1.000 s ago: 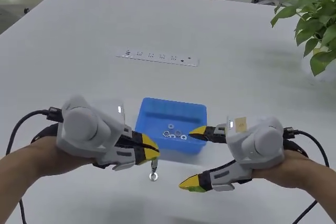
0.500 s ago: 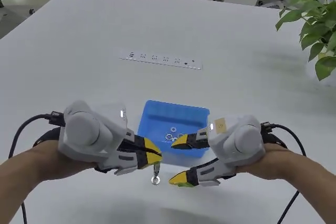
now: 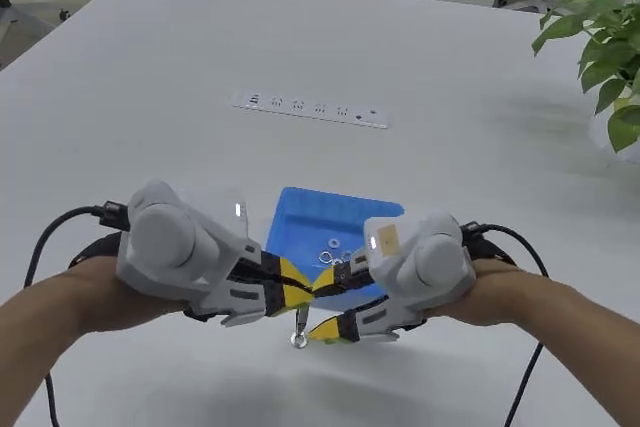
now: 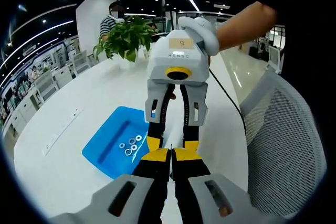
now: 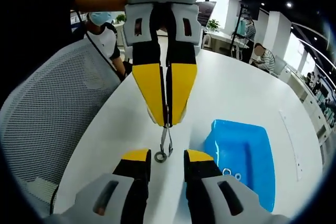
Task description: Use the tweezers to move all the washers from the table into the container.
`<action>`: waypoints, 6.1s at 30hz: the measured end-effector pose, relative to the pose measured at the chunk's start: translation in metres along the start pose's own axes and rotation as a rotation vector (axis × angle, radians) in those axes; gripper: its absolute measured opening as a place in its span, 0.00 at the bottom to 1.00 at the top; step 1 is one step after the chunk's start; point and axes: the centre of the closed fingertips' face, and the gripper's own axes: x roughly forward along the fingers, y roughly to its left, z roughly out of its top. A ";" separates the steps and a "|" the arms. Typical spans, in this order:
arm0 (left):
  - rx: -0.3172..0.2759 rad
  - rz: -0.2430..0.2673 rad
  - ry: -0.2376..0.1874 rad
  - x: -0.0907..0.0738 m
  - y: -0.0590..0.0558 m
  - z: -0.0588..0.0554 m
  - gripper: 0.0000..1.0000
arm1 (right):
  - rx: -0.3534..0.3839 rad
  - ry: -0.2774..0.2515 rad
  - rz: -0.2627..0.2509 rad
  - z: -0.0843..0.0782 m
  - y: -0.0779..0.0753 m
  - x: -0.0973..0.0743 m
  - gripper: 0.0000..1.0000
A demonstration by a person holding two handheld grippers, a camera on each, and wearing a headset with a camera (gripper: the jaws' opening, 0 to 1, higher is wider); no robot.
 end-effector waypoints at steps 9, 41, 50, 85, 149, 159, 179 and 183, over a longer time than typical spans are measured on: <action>-0.005 -0.004 -0.001 -0.003 -0.002 0.000 0.05 | -0.052 0.014 0.033 0.001 0.002 0.010 0.16; 0.022 -0.003 -0.008 -0.002 0.000 -0.002 0.08 | -0.082 0.025 0.041 0.001 0.003 0.012 0.09; -0.006 0.012 -0.019 -0.006 0.003 -0.002 0.26 | -0.085 0.021 0.037 0.006 0.003 0.009 0.09; -0.135 0.104 -0.123 -0.016 0.006 -0.003 0.84 | -0.092 -0.006 0.019 0.035 -0.017 -0.033 0.09; -0.221 0.172 -0.181 -0.027 0.032 0.002 0.99 | -0.009 0.020 -0.133 -0.015 -0.118 -0.013 0.09; -0.200 0.159 -0.160 -0.020 0.049 0.002 0.88 | -0.012 0.022 -0.126 -0.019 -0.117 -0.008 0.09; -0.130 0.145 -0.150 -0.008 0.082 0.012 0.49 | -0.017 0.026 -0.113 -0.021 -0.110 -0.003 0.10; -0.107 0.135 -0.140 -0.004 0.086 0.013 0.37 | -0.021 0.027 -0.115 -0.021 -0.110 -0.003 0.10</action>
